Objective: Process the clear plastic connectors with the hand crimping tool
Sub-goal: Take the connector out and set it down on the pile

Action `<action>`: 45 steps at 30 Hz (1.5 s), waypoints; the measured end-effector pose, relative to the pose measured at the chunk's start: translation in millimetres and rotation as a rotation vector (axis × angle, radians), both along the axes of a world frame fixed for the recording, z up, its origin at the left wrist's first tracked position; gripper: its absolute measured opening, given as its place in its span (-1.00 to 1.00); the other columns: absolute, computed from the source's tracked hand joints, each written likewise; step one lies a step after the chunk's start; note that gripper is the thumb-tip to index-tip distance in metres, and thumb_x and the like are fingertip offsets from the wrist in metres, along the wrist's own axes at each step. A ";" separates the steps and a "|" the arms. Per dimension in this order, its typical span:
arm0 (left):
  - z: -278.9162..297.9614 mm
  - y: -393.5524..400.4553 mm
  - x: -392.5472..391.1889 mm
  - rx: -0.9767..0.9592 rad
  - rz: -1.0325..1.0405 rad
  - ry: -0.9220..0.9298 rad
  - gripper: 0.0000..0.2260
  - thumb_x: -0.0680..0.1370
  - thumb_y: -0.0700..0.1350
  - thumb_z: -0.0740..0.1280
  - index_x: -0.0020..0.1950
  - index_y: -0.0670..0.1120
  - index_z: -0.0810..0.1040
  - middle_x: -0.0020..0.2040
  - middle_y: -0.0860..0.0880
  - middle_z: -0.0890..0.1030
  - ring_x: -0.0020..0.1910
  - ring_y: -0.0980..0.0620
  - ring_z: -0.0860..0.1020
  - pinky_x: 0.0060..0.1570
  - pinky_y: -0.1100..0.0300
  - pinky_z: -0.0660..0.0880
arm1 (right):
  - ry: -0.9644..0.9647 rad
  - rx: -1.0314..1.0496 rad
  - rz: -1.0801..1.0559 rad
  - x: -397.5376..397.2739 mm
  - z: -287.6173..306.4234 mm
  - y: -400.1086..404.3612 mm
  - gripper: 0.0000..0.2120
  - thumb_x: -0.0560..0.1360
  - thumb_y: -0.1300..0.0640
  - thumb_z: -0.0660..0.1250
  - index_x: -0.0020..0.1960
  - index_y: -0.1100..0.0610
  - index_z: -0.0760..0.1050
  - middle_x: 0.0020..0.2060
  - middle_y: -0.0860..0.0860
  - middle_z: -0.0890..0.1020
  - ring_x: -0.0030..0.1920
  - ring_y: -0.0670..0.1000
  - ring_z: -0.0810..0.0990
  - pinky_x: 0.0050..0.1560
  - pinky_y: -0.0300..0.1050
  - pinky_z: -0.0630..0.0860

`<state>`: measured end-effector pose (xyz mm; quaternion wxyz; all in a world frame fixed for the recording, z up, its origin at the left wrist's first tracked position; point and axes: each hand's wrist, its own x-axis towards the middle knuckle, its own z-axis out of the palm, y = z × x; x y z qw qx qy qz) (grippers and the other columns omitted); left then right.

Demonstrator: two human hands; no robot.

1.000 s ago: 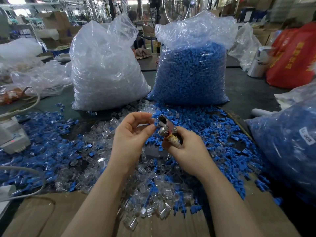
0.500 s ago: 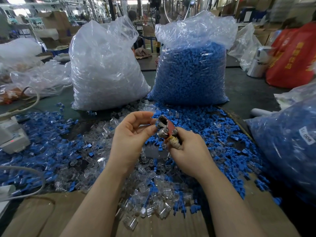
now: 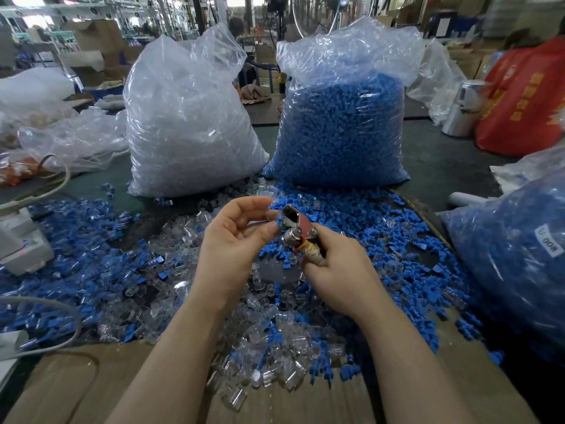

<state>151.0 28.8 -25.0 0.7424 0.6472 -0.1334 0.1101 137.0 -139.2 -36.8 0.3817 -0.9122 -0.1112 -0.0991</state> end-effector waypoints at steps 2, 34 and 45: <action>0.0 0.1 -0.6 0.002 0.000 -0.004 -0.69 0.36 -0.17 0.47 0.09 -0.07 0.59 -0.11 0.05 0.70 -0.09 0.11 0.66 -0.06 0.28 0.57 | -0.015 -0.019 -0.009 -0.3 0.0 -0.1 -0.84 0.43 0.15 0.26 0.00 0.00 0.49 -0.35 -0.05 0.56 -0.32 0.05 0.49 -0.31 0.09 0.50; 1.8 106.1 9.9 -1.562 0.456 0.370 -0.79 0.69 -0.15 0.17 -0.05 -0.23 0.49 -0.50 -0.08 0.54 -0.56 0.06 0.57 -0.43 0.28 0.57 | -0.198 -0.113 -0.132 -1.9 -3.9 0.7 -0.95 0.35 0.03 0.18 -0.19 -0.05 0.36 -0.47 -0.06 0.45 -0.45 -0.08 0.39 -0.50 -0.14 0.19; 12.0 46.1 -3.4 0.484 0.119 0.363 -0.88 0.46 -0.12 0.46 -0.02 0.02 0.65 -0.22 0.13 0.70 -0.35 0.30 0.59 -0.35 0.42 0.48 | -0.152 -0.122 -0.186 1.3 -5.4 0.3 -0.95 0.35 -0.01 0.18 -0.20 -0.06 0.36 -0.45 -0.10 0.45 -0.44 -0.12 0.39 -0.49 -0.17 0.18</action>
